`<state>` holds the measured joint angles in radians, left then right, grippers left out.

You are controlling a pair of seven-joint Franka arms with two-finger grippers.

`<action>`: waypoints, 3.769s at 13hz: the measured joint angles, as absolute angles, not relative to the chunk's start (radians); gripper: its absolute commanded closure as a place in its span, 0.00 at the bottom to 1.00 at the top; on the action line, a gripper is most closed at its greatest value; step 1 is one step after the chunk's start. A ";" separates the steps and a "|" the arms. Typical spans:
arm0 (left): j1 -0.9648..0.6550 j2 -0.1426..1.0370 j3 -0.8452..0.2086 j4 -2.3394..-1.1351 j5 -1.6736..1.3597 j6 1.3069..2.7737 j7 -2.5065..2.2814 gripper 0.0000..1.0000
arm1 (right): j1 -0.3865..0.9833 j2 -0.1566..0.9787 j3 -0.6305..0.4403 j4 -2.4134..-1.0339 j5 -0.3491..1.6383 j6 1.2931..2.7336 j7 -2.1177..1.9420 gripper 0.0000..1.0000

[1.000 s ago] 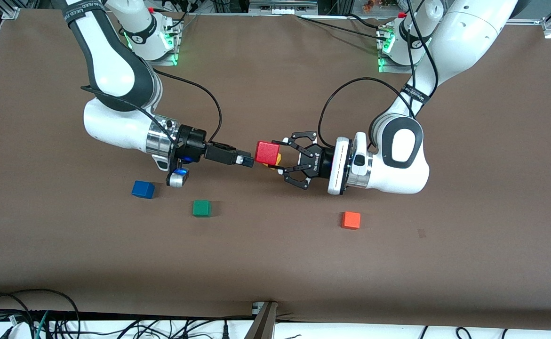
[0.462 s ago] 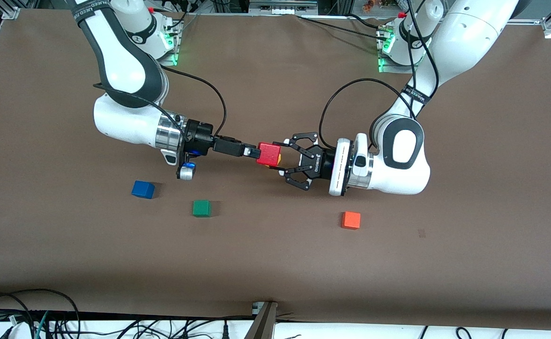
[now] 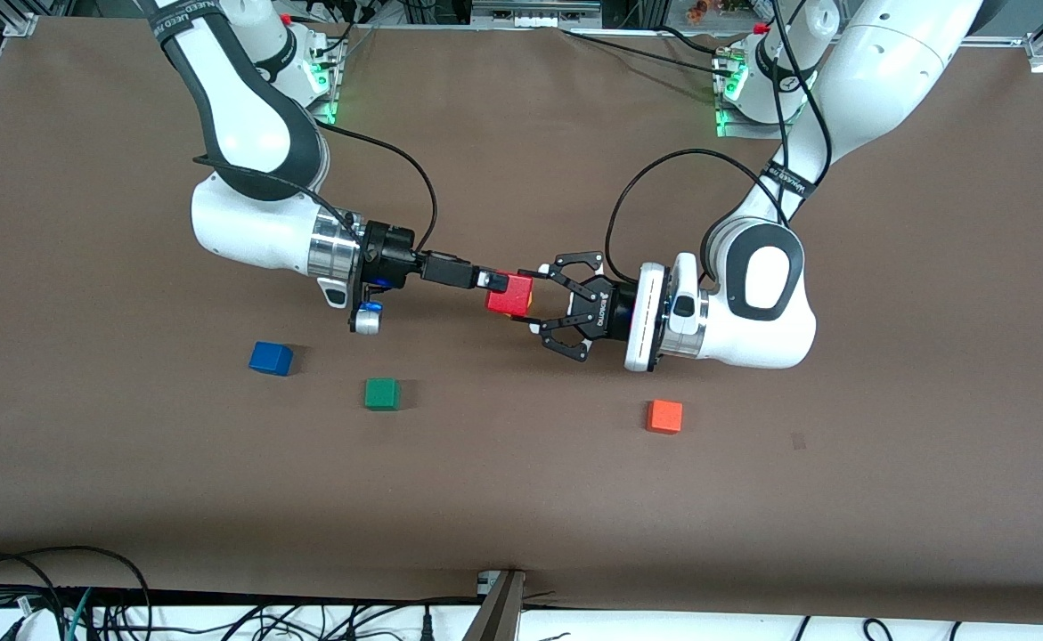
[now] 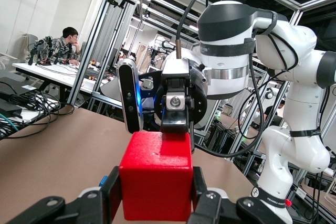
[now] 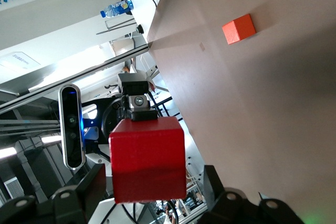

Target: Pass red block to right arm, stack on blue

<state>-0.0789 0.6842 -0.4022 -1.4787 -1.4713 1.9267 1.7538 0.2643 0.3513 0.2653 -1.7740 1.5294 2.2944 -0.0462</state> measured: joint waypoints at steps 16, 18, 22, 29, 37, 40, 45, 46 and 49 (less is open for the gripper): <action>0.031 0.681 -0.395 -1.460 -1.320 1.838 1.757 0.00 | 0.258 0.326 0.242 -1.775 1.405 2.306 -0.059 0.92; 0.080 0.658 -0.395 -1.456 -1.194 1.831 1.757 0.00 | 0.258 0.323 0.232 -1.777 1.219 2.295 -0.043 0.92; 0.155 0.589 -0.395 -1.454 -0.927 1.790 1.756 0.00 | 0.257 0.322 0.185 -1.780 0.850 2.212 -0.037 0.92; 0.269 0.459 -0.355 -1.462 -0.530 1.662 1.715 0.00 | 0.249 0.351 0.004 -1.784 0.221 1.974 -0.033 0.94; 0.067 0.063 -0.149 -1.584 -0.186 1.583 1.047 0.00 | 0.242 0.458 -0.098 -1.790 -0.038 2.110 0.154 0.92; 0.011 0.009 -0.055 -1.606 -0.154 1.577 0.890 0.00 | 0.222 0.490 -0.102 -1.790 -0.038 2.154 0.161 0.90; -0.097 -0.014 0.076 -1.615 0.001 1.539 0.553 0.00 | 0.215 0.498 -0.100 -1.790 -0.038 2.164 0.161 0.87; -0.109 -0.016 0.076 -1.615 0.032 1.525 0.515 0.00 | 0.215 0.499 -0.100 -1.790 -0.037 2.164 0.161 0.86; -0.118 -0.026 0.077 -1.615 0.077 1.522 0.494 0.00 | 0.215 0.503 -0.099 -1.792 -0.033 2.164 0.161 0.81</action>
